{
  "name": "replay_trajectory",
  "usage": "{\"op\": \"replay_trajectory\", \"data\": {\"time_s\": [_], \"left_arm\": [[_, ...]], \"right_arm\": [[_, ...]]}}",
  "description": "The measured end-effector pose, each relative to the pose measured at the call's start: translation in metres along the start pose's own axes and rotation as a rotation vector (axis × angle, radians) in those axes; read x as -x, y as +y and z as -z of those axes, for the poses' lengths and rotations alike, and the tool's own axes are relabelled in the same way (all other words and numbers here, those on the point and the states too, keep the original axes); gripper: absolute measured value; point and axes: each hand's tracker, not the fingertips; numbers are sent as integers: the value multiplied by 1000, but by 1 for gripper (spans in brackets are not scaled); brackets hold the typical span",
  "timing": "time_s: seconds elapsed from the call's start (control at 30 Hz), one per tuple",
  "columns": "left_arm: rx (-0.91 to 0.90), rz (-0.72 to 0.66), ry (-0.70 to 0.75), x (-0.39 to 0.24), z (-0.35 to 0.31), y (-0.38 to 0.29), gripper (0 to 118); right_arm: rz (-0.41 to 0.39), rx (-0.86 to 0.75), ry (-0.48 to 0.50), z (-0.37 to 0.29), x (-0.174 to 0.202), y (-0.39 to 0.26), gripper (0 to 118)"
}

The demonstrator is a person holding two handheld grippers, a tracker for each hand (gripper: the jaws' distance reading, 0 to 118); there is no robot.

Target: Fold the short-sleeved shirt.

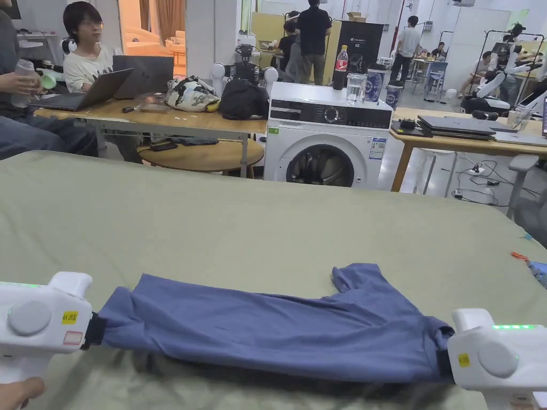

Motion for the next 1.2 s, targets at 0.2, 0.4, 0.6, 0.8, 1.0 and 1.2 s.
{"op": "replay_trajectory", "data": {"time_s": [0.2, 0.4, 0.6, 0.8, 1.0, 1.2], "left_arm": [[73, 7, 8, 6, 8, -46, 1], [126, 22, 37, 5, 39, -71, 1], [116, -21, 45, 12, 47, -65, 1], [-9, -74, 21, -3, 25, -42, 41], [-268, -11, 11, -36, 6, -22, 41], [-508, 36, 56, -70, -12, -21, 0]], "right_arm": [[-37, 62, 6, 6, 7, -51, 1], [-68, 94, -36, 33, 21, -72, 1], [-63, 60, -57, 35, 23, -70, 6], [86, -111, -33, 3, 29, -45, 57], [118, -362, -12, -19, 56, -21, 57], [124, -554, 0, -35, 97, -10, 0]]}}
